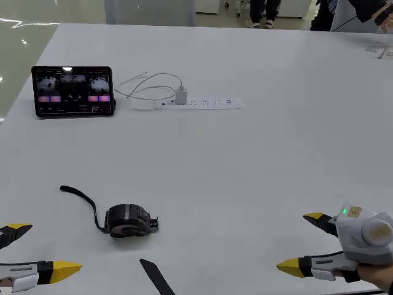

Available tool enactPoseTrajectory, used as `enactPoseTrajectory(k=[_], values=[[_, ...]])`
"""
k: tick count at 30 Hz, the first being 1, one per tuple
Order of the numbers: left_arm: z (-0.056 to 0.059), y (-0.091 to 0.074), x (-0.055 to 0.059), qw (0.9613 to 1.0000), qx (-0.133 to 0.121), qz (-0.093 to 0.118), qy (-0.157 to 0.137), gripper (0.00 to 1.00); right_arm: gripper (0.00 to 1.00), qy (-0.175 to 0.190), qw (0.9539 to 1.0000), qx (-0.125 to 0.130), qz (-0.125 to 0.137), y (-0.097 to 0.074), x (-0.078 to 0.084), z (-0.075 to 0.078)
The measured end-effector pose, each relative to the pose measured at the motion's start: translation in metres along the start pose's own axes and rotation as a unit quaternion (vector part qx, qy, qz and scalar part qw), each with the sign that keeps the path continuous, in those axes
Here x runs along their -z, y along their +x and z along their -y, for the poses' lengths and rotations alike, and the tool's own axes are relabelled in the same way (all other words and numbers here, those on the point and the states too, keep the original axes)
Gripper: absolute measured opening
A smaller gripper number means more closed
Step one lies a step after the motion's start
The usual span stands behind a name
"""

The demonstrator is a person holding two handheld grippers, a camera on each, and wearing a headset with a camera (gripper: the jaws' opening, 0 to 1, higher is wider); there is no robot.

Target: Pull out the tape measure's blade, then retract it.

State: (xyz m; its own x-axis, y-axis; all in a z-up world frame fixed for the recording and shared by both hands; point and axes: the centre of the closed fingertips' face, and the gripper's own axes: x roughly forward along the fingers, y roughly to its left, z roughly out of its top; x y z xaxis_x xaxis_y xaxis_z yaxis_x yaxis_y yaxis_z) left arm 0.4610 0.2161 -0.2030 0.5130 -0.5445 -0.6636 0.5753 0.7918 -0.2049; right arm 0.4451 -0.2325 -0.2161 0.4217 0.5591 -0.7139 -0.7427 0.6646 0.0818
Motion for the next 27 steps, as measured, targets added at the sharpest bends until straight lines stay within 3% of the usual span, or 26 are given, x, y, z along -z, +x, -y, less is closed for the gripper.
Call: enactPoseTrajectory(k=[3,9,18,21,27], values=[[0.0,0.0,-0.001,1.0,0.002,0.0,0.001,0.97,0.98,0.016,0.9998,0.004,0.01,-0.004,0.001,0.004],[0.003,0.001,-0.002,0.9999,0.013,-0.003,0.004,0.98,0.99,0.025,0.9995,0.02,0.008,-0.011,0.007,0.017],[0.005,0.0,-0.001,0.9996,0.025,-0.01,0.007,0.93,0.99,0.005,0.9999,0.012,0.007,-0.014,0.002,0.012],[0.011,0.001,0.001,0.9992,0.037,-0.016,0.007,0.98,0.99,0.009,0.9999,0.012,0.008,-0.013,0.002,0.012],[0.009,0.002,0.001,0.9994,0.031,-0.015,0.008,0.99,0.99,0.007,0.9999,0.011,0.01,-0.014,0.001,0.01]])
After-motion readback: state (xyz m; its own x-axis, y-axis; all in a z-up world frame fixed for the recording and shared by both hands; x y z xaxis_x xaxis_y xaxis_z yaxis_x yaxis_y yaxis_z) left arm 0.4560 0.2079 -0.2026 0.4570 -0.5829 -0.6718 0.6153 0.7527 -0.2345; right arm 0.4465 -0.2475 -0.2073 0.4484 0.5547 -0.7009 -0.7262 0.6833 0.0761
